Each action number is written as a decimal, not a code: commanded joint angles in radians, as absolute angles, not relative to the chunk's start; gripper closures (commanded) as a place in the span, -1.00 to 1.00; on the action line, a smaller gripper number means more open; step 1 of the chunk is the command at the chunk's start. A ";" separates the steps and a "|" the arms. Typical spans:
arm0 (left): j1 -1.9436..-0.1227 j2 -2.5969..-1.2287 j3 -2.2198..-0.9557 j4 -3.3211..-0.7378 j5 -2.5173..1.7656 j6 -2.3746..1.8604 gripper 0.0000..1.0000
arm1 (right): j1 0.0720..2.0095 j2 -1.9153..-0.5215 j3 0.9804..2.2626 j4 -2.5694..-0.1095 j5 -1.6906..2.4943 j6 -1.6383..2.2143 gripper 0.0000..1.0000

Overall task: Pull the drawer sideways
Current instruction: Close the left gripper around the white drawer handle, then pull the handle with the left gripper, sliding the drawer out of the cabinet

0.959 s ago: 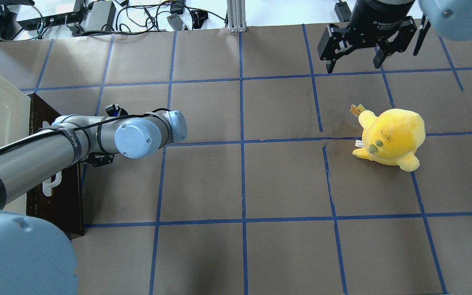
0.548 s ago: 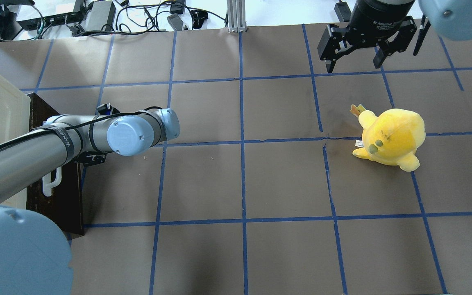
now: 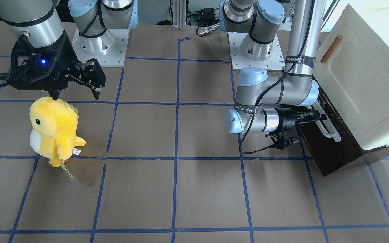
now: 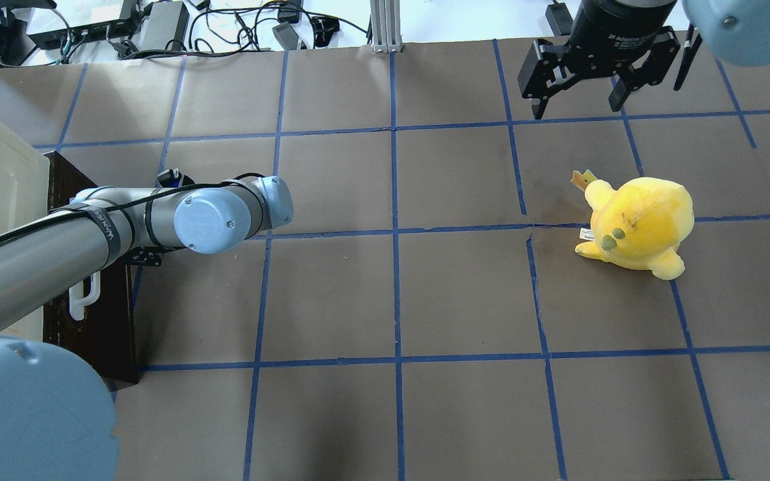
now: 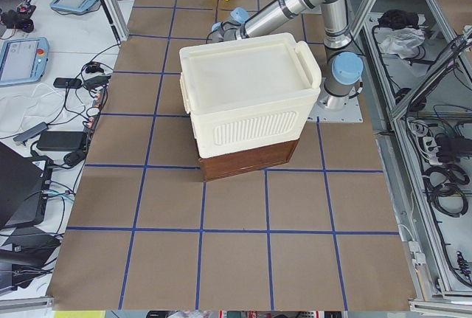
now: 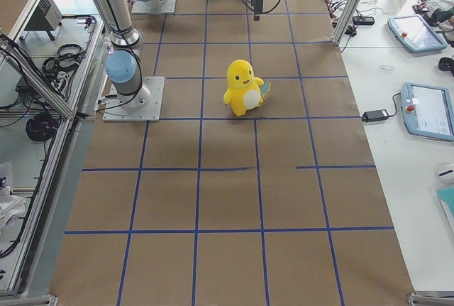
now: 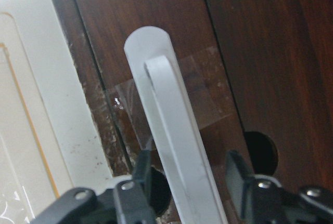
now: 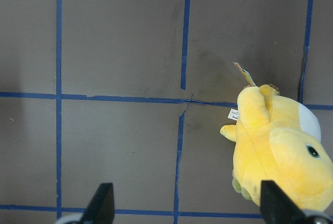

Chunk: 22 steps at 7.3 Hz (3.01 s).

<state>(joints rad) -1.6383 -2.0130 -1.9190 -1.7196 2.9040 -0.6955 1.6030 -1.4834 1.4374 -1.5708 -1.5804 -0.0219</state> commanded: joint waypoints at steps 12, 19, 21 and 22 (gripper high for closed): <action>-1.733 -2.020 -1.881 -1.726 2.899 -0.693 0.52 | 1.603 -1.483 1.437 -1.571 -1.580 -0.021 -1.00; -1.785 -2.026 -1.873 -1.723 2.899 -0.693 0.51 | 1.603 -1.483 1.437 -1.571 -1.580 -0.021 -1.00; -1.798 -2.026 -1.862 -1.726 2.898 -0.692 0.51 | 1.603 -1.483 1.437 -1.571 -1.580 -0.021 -1.00; -1.818 -2.026 -1.859 -1.726 2.899 -0.689 0.52 | 1.603 -1.483 1.437 -1.571 -1.580 -0.021 -1.00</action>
<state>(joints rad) -1.7987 -2.0264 -1.8648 -1.7246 2.8985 -0.6917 1.6030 -1.4834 1.4373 -1.5708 -1.5801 -0.0215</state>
